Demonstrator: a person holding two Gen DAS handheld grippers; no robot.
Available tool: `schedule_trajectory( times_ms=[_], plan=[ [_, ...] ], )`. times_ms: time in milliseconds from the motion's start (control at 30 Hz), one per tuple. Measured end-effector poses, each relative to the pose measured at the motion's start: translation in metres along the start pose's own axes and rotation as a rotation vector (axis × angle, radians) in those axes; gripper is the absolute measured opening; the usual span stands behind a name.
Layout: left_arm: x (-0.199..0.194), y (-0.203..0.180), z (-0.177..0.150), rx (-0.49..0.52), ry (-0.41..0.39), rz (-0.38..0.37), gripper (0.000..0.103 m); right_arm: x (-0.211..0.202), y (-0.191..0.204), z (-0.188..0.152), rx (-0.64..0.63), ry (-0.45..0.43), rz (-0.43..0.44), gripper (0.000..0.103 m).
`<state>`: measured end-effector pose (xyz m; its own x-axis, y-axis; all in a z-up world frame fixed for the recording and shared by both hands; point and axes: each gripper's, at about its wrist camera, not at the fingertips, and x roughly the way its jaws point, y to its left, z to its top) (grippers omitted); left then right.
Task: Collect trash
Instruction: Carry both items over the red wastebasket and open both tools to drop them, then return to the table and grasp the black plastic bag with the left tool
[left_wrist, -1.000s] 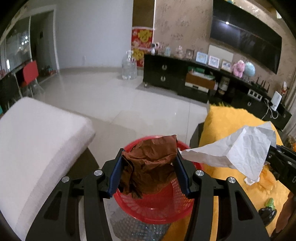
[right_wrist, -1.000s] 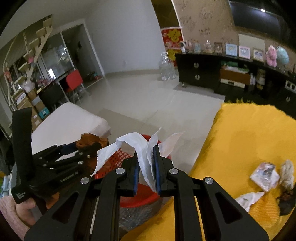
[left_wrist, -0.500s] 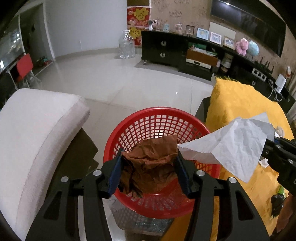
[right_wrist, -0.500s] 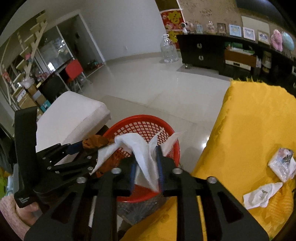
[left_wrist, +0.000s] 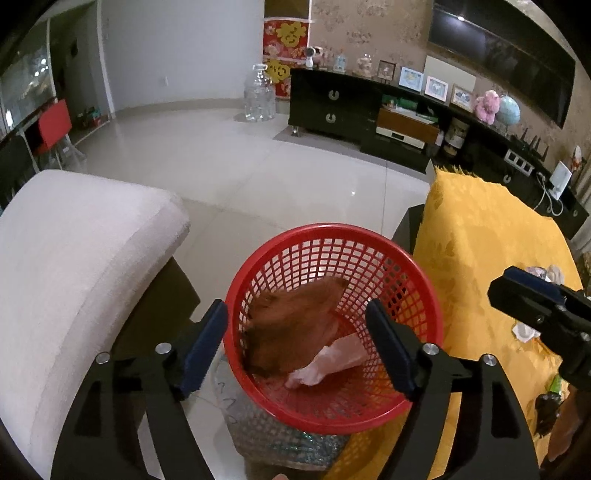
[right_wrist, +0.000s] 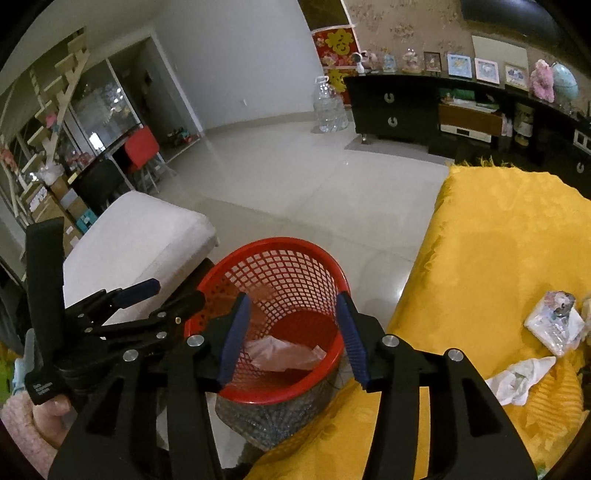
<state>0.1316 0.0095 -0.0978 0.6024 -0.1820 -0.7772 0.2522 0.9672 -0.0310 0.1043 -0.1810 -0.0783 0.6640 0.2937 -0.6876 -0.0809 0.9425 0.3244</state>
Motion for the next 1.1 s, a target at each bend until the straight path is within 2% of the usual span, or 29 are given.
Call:
schedule_trajectory(
  times_ms=[233,300,633,733,800,967,1100],
  plan=[
    [-0.006,0.0,0.005,-0.007,-0.021,-0.005,0.08,-0.029,-0.002,0.001,-0.022,-0.049,-0.037,0.048],
    [-0.01,-0.003,0.005,-0.007,-0.035,-0.008,0.08,-0.043,-0.004,-0.001,-0.034,-0.073,-0.061,0.053],
    [-0.039,-0.02,0.011,-0.009,-0.138,-0.046,0.087,-0.125,-0.042,-0.013,-0.08,-0.214,-0.275,0.063],
    [-0.046,-0.028,0.009,-0.003,-0.154,-0.069,0.089,-0.146,-0.058,-0.022,-0.068,-0.247,-0.336,0.069],
    [-0.048,-0.034,0.008,0.007,-0.16,-0.072,0.09,-0.16,-0.069,-0.029,-0.051,-0.269,-0.377,0.077],
    [-0.051,-0.05,0.004,0.035,-0.163,-0.081,0.09,-0.189,-0.092,-0.051,0.023,-0.31,-0.431,0.09],
    [-0.051,-0.065,0.0,0.062,-0.163,-0.089,0.09,-0.205,-0.106,-0.064,0.066,-0.329,-0.467,0.094]
  ],
)
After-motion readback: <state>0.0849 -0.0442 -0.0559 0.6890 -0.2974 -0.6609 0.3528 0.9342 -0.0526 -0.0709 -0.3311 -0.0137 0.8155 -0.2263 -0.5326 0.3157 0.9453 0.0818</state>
